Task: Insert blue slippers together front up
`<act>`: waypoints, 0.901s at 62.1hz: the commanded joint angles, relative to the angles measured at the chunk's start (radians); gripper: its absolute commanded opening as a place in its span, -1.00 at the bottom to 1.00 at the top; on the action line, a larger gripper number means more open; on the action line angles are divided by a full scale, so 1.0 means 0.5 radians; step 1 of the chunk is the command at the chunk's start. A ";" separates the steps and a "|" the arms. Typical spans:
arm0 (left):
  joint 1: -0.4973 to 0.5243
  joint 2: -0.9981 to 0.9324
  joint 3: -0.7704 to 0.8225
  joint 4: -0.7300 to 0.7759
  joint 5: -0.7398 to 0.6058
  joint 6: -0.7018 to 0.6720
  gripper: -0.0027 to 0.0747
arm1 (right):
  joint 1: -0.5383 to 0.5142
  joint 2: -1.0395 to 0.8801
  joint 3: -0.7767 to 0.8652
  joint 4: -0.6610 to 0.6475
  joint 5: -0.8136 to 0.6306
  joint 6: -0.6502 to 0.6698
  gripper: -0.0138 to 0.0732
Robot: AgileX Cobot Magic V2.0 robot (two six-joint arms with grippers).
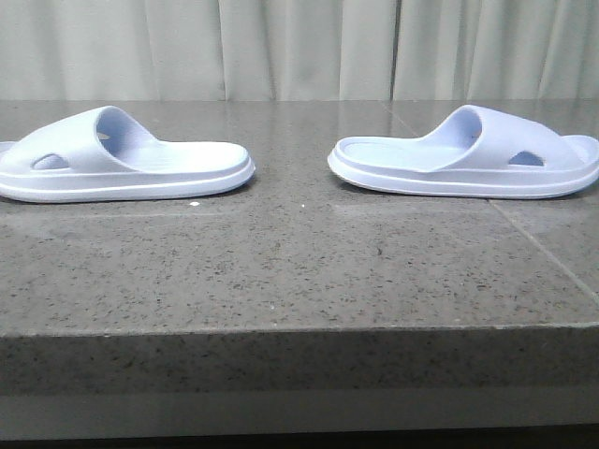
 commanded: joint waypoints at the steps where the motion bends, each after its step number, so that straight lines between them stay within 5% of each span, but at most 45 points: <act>1: -0.015 -0.033 -0.174 -0.039 -0.141 -0.008 -0.98 | -0.006 -0.031 -0.184 -0.025 -0.043 -0.005 -0.84; 12: -0.015 0.053 -0.552 -0.039 0.070 -0.008 -0.98 | -0.006 0.033 -0.505 -0.025 0.222 -0.044 -0.84; 36: -0.015 0.760 -1.411 -0.031 0.966 -0.006 -0.98 | -0.006 0.693 -1.266 -0.024 0.882 -0.044 -0.84; 56: -0.015 1.069 -1.444 -0.036 0.986 -0.006 -0.98 | -0.006 1.213 -1.349 -0.014 0.931 -0.044 -0.84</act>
